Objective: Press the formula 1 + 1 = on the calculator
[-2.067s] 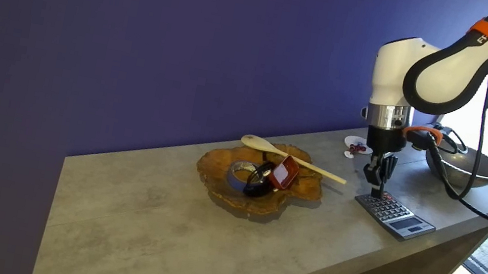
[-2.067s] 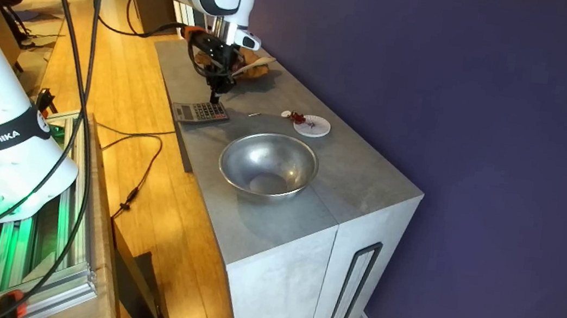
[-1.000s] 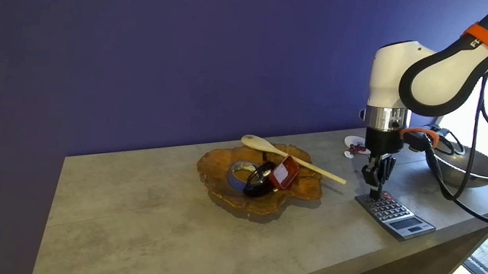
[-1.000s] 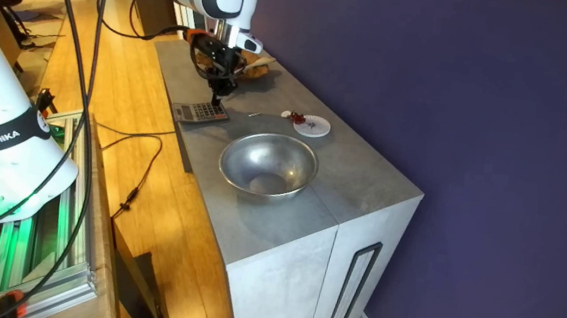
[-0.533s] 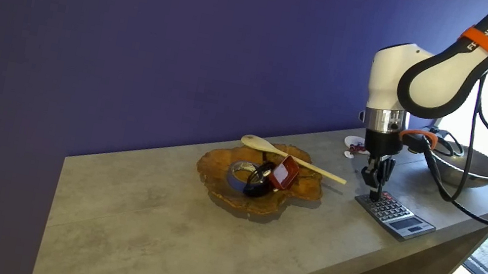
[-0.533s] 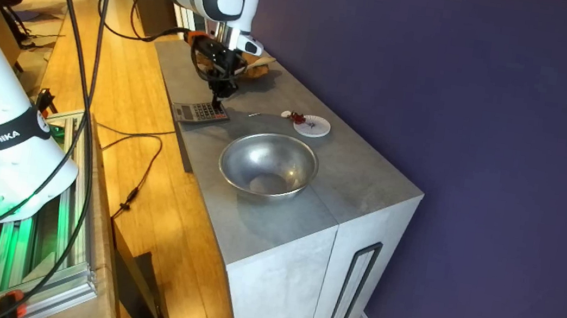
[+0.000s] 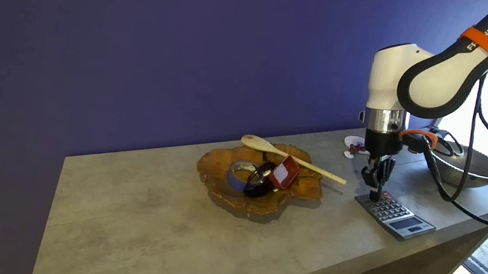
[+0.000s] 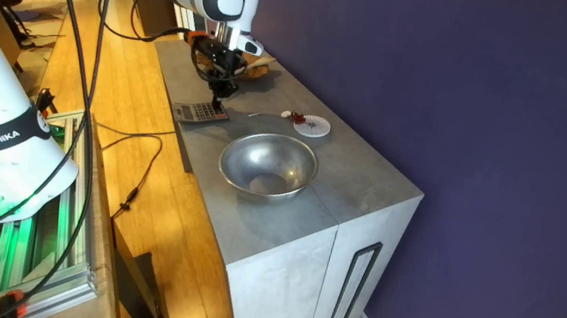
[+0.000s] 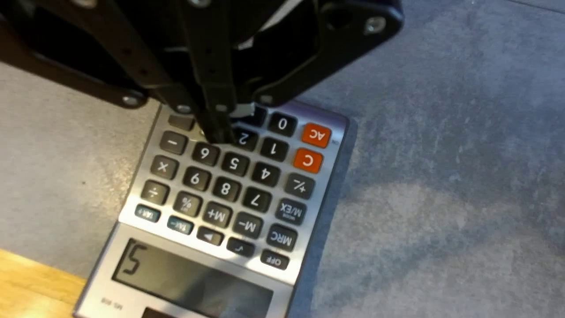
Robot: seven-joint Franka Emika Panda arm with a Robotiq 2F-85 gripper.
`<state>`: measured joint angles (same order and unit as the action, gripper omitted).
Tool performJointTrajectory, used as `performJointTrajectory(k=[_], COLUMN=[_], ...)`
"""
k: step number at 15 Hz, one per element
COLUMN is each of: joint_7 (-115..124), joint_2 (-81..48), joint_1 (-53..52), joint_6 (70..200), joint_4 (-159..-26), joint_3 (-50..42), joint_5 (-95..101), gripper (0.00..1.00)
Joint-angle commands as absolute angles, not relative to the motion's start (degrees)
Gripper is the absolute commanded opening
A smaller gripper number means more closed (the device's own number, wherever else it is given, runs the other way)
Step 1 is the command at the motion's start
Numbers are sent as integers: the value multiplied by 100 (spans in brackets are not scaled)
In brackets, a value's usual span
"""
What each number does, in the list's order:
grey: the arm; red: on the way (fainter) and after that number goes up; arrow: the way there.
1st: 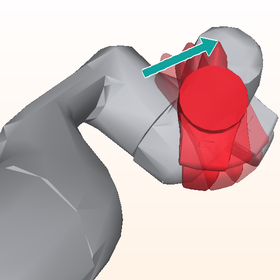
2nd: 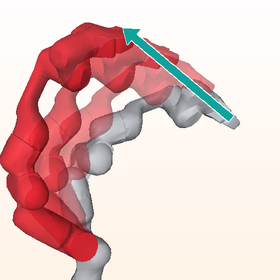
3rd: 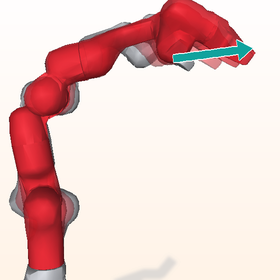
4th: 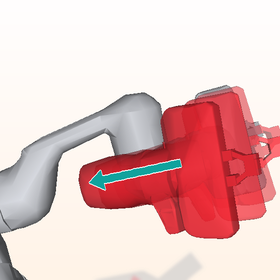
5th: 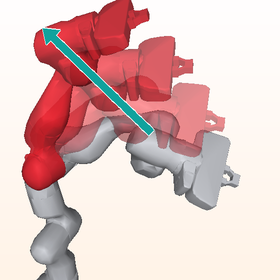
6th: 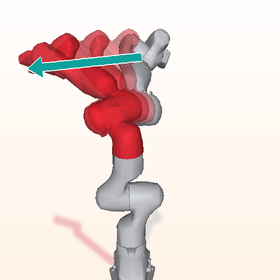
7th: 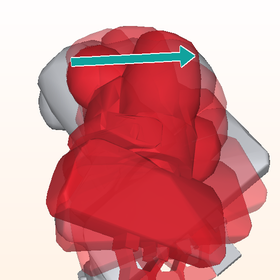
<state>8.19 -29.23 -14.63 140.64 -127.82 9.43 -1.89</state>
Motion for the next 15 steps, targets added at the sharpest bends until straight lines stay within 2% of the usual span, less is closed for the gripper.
performJointTrajectory(k=[1, 15], joint_7=[848, 990], joint_2=[-3007, -3311], joint_1=[-1515, -1667], joint_6=[14048, 13606], joint_4=[-12653, -12248], joint_3=[894, 812], joint_5=[-95, 65], gripper=[0, 0])
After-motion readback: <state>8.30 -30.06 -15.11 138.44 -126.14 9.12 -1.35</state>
